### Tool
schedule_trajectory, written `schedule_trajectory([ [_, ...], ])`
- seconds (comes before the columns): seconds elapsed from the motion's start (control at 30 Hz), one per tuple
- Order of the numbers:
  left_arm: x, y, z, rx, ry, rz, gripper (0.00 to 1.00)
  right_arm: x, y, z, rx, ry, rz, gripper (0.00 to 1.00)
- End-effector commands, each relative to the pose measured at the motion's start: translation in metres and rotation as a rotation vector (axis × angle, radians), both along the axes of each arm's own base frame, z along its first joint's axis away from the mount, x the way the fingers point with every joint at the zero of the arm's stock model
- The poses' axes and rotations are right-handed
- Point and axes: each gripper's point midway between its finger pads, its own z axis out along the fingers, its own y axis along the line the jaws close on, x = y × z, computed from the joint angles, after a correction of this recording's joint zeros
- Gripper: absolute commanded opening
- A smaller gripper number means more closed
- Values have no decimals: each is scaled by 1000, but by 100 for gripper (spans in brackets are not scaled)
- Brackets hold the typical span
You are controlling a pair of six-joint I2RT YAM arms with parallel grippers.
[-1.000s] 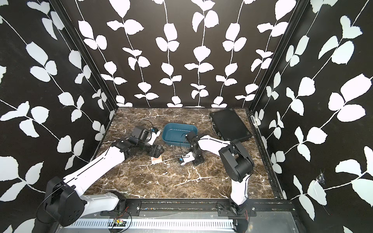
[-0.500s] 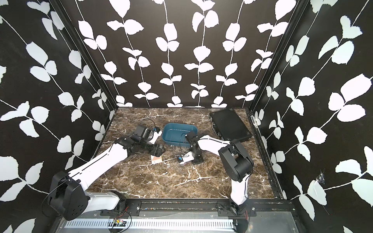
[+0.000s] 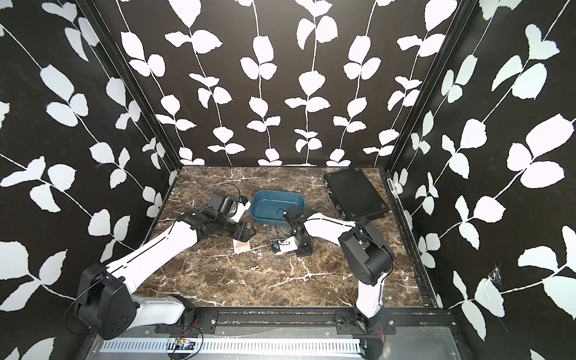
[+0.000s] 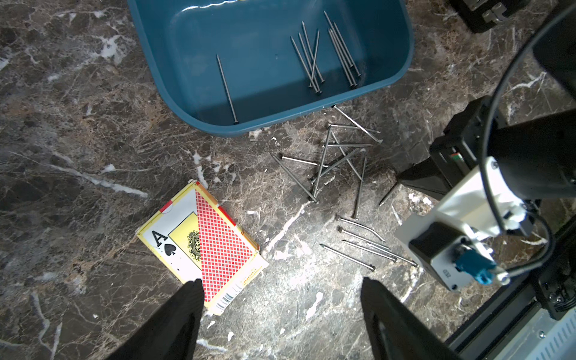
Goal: Put the nails on the desktop into the storage box
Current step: Pick up the nail from the center of the board.
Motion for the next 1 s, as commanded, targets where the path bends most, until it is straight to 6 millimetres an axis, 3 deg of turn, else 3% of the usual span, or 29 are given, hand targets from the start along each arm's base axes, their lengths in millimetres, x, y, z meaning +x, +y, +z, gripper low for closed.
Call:
schedule_trajectory([
  [0.0, 2, -1, 6, -29, -5, 18, 82, -23, 10, -1, 54, 87, -72, 0],
  [0.23, 9, -3, 12, -56, -23, 62, 81, -1, 50, 62, 382, 116, -330, 0],
  [0.37, 15, -1, 16, -61, -35, 95, 82, 11, 59, 92, 528, 151, -479, 0],
  [0.4, 17, 0, 17, -60, -41, 108, 81, 18, 61, 94, 563, 170, -546, 0],
  [0.43, 19, 1, 20, -59, -53, 121, 81, 24, 63, 114, 635, 171, -607, 0],
  [0.6, 28, 8, 38, -58, -124, 170, 81, 68, 66, 148, 821, 253, -973, 0],
  [0.77, 27, 14, 45, -51, -144, 179, 81, 108, 63, 166, 889, 284, -1240, 0],
  [0.8, 25, 15, 44, -47, -140, 179, 81, 117, 63, 156, 861, 286, -1286, 0],
  [0.97, 17, 21, 43, -40, -137, 188, 82, 148, 55, 142, 775, 237, -1445, 0],
])
